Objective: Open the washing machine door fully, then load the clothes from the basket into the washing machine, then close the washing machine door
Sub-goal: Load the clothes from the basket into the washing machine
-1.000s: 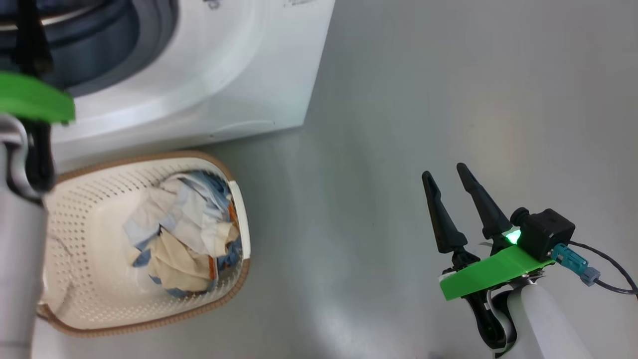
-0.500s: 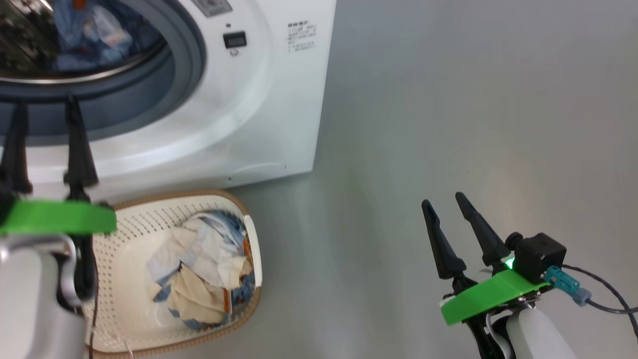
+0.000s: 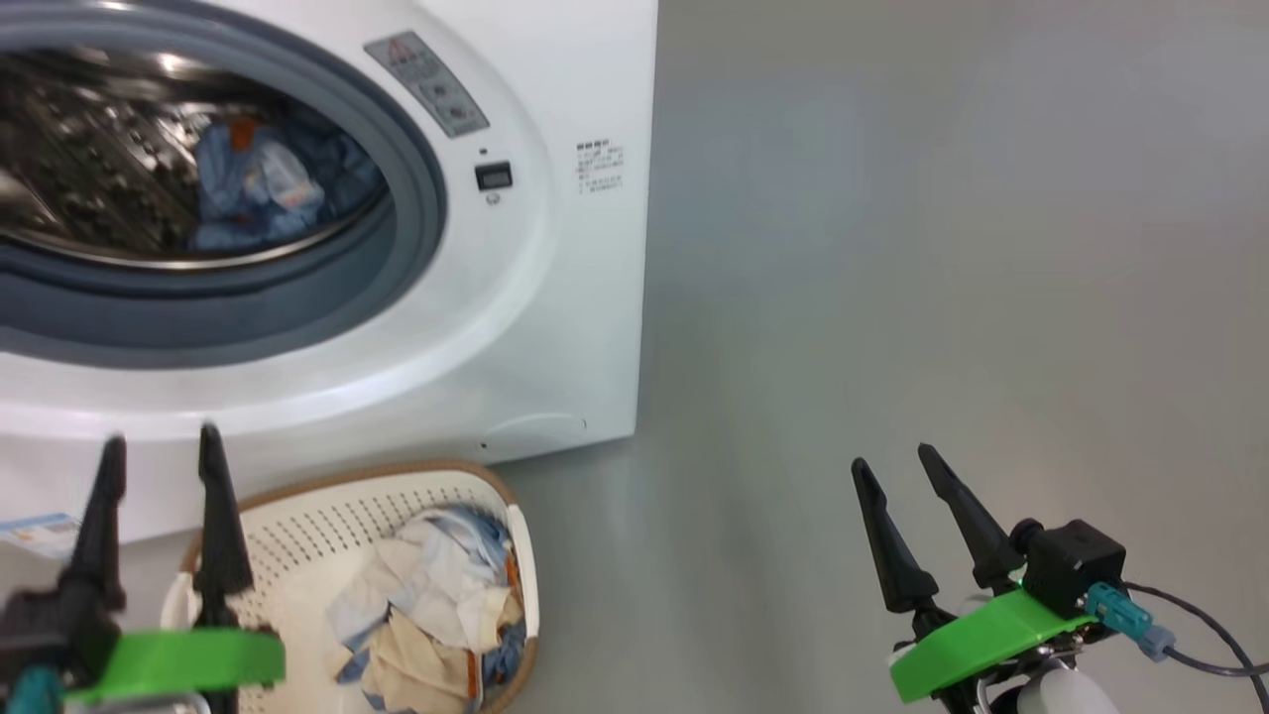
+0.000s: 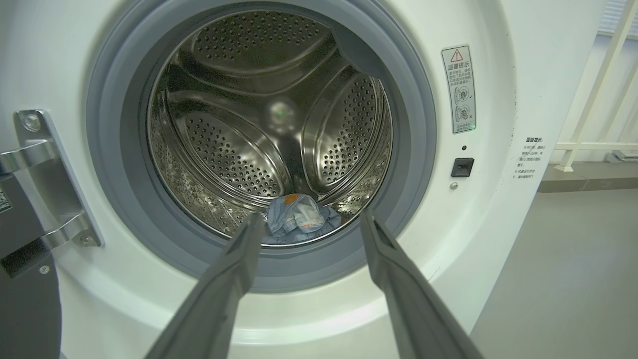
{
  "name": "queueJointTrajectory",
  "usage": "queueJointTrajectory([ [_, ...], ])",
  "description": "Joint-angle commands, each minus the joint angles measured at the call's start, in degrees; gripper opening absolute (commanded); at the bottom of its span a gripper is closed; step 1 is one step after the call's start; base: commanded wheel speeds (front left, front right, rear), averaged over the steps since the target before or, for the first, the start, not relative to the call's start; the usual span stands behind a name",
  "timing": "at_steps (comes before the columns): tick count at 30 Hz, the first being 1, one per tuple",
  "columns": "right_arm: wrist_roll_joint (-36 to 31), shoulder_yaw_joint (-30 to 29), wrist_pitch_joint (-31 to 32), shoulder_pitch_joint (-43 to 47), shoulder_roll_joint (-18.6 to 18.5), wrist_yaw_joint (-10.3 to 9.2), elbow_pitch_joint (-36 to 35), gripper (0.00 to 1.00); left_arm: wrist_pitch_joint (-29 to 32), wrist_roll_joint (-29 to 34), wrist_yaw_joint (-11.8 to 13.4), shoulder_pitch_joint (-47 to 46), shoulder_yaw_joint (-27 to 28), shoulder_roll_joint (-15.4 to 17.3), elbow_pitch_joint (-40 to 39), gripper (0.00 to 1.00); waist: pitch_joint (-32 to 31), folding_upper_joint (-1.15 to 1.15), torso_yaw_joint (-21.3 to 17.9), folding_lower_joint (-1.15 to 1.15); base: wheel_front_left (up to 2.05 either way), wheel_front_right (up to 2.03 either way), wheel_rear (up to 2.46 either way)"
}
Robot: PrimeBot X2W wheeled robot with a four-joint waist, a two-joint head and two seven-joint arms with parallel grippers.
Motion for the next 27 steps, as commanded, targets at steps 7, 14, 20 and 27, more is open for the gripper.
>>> queueJointTrajectory([
  [7, -2.3, 0.7, -0.3, 1.4, 0.1, 0.09, -2.2, 1.0, -0.3, 3.7, 0.3, 8.1, 4.9, -3.0, -4.8, 1.0, -4.7, 0.0, 0.0, 0.0, 0.0, 0.0, 0.0],
  [14, -3.3, -0.1, -0.3, 2.3, 0.1, 0.09, -2.7, 1.0, -0.3, 5.4, -0.2, 13.5, 7.4, -5.3, -6.3, 1.0, -6.4, 0.0, 0.0, 0.0, 0.0, 0.0, 0.0],
  [20, -3.9, -0.6, -0.3, 3.1, 0.1, 0.09, -2.8, 1.0, -0.3, 7.1, -0.2, 16.9, 9.0, -6.5, -6.7, 1.0, -8.0, 0.0, 0.0, 0.0, 0.0, 0.0, 0.0],
  [27, -4.9, -1.0, -0.3, 3.8, 0.1, 0.09, -2.8, 1.0, -0.3, 8.0, 0.5, 19.4, 9.1, -7.0, -7.1, 1.0, -9.4, 0.0, 0.0, 0.0, 0.0, 0.0, 0.0],
])
